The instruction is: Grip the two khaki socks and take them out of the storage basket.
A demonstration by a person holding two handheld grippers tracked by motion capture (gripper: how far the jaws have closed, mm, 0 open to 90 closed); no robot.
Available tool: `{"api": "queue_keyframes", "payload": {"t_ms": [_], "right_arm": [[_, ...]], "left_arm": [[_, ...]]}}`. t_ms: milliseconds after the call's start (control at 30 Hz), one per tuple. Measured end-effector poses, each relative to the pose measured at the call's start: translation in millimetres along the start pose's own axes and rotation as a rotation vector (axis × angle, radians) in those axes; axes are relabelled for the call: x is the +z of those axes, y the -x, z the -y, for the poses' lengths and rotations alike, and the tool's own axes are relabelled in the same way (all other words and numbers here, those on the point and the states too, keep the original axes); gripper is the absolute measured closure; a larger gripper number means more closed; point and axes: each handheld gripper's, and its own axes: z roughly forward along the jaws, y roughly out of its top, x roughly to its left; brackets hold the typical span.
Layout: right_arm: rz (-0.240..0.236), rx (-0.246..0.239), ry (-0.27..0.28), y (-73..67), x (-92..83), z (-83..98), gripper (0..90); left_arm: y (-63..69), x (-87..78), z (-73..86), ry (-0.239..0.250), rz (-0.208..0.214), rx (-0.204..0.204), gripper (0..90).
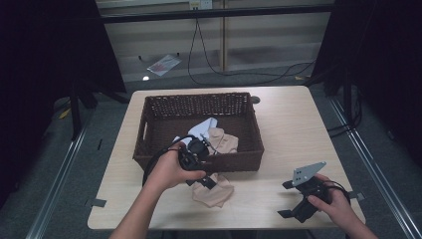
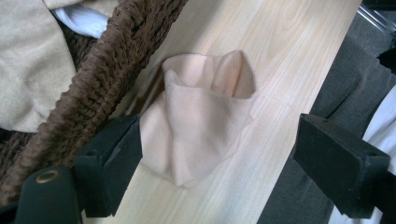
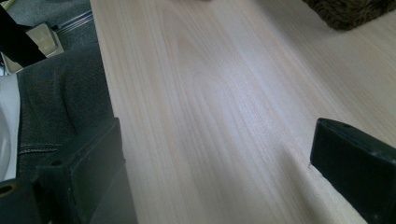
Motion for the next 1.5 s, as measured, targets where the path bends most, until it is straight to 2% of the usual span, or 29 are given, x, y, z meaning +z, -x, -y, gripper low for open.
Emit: {"api": "queue_keyframes", "payload": {"t_ms": [67, 133, 267, 300, 433, 567, 633, 933, 1000, 1300, 1500], "right_arm": [[0.003, -0.001, -0.003, 0.0, -0.1, 0.0, 2.2], [0.002, -0.002, -0.003, -0.1, 0.2, -0.1, 2.2], [0.001, -0.006, -0.005, 0.2, 1.0, -0.3, 2.2], [0.001, -0.003, -0.005, 0.0, 1.2, -0.3, 2.2], [0.000, -0.003, -0.005, 0.2, 1.5, -0.4, 2.2], [0.001, -0.004, -0.004, 0.1, 1.5, -0.4, 2.2], [0.000, -0.005, -0.004, 0.0, 1.1, -0.3, 2.2], [0.002, -0.002, -0.005, -0.4, 1.5, -0.6, 2.2], [0.002, -0.002, -0.006, -0.4, 1.6, -0.6, 2.2], [0.002, -0.007, -0.004, -0.5, 1.8, -0.6, 2.2], [0.001, -0.007, -0.009, -0.7, 2.3, -0.7, 2.2]], "left_arm": [[0.2, -1.4, 2.4, 0.010, -0.001, 0.017, 14.9], [0.1, -3.1, 5.3, 0.016, -0.002, 0.007, 13.1], [-1.0, -5.1, 11.1, 0.021, 0.017, 0.014, 7.6], [-0.4, -6.0, 14.0, 0.020, 0.017, 0.028, 6.7], [-0.7, -7.6, 17.8, 0.040, 0.011, 0.023, 6.3], [-1.7, -10.0, 24.2, 0.041, -0.001, 0.021, 6.1], [-2.4, -10.0, 28.1, 0.042, -0.002, 0.035, 5.6], [-2.0, -7.0, 43.5, 0.055, -0.003, 0.061, 5.4], [-1.4, -4.9, 48.1, 0.062, -0.003, 0.052, 5.1], [-5.1, 4.3, 70.5, 0.076, -0.005, 0.066, 4.9], [-8.3, 11.2, 83.1, 0.087, -0.008, 0.061, 4.5]]}}
